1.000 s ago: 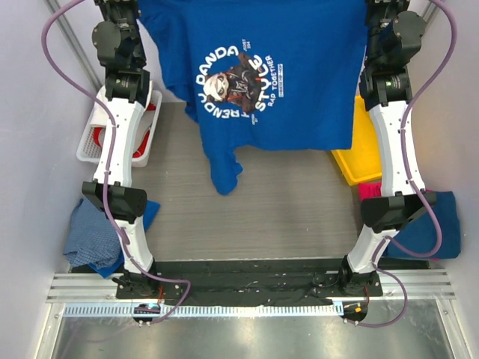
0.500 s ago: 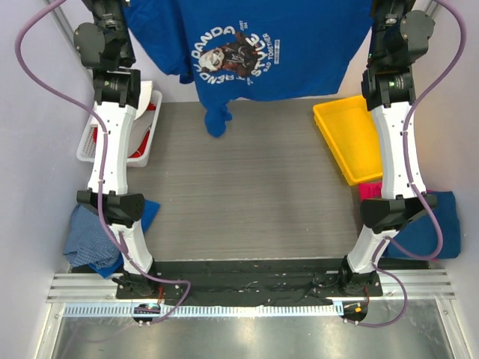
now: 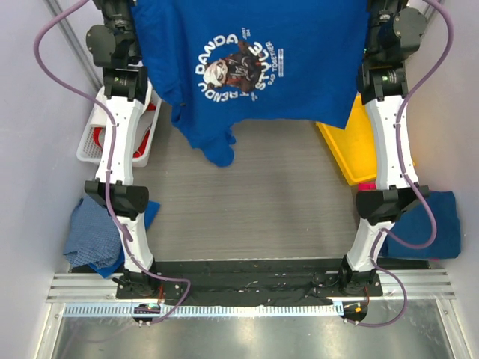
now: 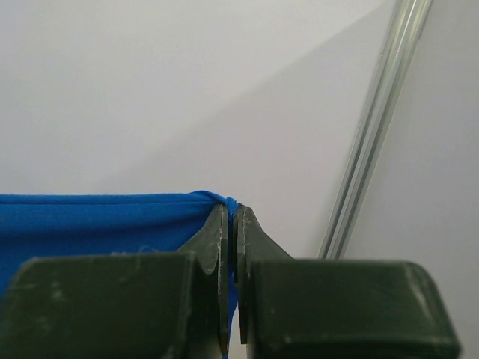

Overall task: Fold and stack the t-shirts
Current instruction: Flatten out the tshirt

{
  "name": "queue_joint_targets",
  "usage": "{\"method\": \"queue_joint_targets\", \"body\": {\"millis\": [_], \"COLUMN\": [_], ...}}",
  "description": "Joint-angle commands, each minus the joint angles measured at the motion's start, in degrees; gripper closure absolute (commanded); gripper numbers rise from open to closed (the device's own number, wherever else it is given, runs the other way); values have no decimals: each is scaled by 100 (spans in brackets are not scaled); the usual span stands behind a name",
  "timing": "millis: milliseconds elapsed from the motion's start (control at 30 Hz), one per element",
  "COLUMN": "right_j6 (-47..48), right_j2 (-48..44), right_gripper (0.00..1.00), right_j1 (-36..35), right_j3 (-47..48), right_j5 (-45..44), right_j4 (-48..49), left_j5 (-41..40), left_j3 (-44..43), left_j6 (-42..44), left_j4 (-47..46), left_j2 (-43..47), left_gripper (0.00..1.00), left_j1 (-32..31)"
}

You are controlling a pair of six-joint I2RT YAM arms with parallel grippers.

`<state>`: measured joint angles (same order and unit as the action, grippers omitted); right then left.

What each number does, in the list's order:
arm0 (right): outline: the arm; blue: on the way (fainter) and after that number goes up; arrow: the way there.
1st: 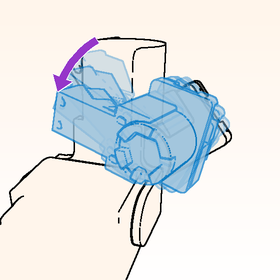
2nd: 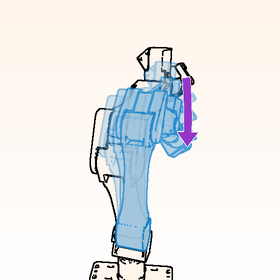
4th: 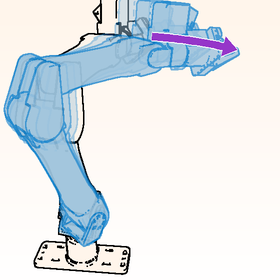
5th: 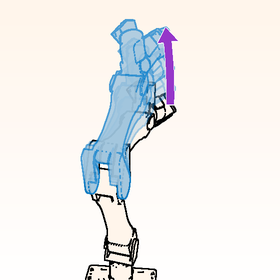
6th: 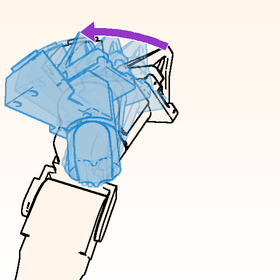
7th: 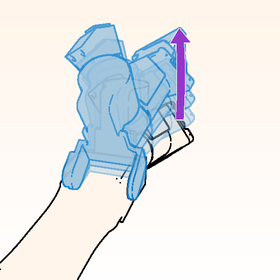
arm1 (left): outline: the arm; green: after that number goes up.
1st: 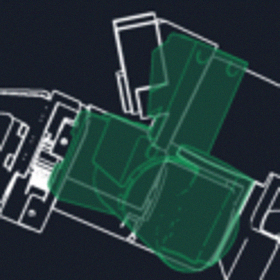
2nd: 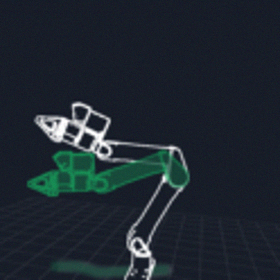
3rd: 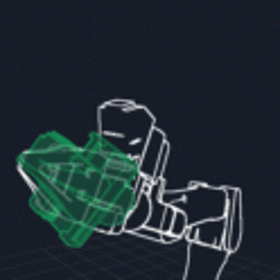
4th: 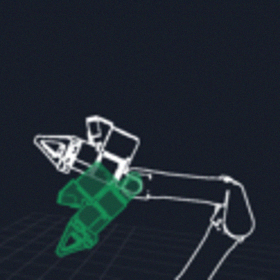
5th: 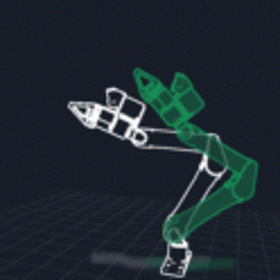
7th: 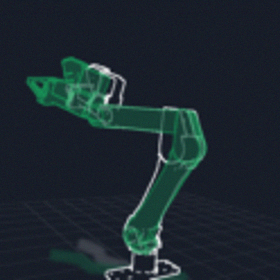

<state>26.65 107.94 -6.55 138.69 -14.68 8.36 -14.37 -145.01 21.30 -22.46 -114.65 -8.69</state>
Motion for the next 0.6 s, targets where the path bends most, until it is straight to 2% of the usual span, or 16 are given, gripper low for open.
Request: {"method": "queue_joint_targets", "body": {"millis": [0,333,567], "right_j6": [191,305,226], "right_j2": [200,596,746], "right_gripper": [99,99,99], "right_j1": [39,39,4], "right_j3": [211,439,483], "right_j5": [-193,-185,-27], "right_j4": [429,675,1053], "left_j5": [-206,-382,-207], "left_j3": [-273,-475,-519], "left_j6": [164,129,102], "left_j4": [-602,-918,-1349], "left_j2": [-241,-541,-637], "left_gripper": [100,100,100], "left_j1": [148,271,289]}}
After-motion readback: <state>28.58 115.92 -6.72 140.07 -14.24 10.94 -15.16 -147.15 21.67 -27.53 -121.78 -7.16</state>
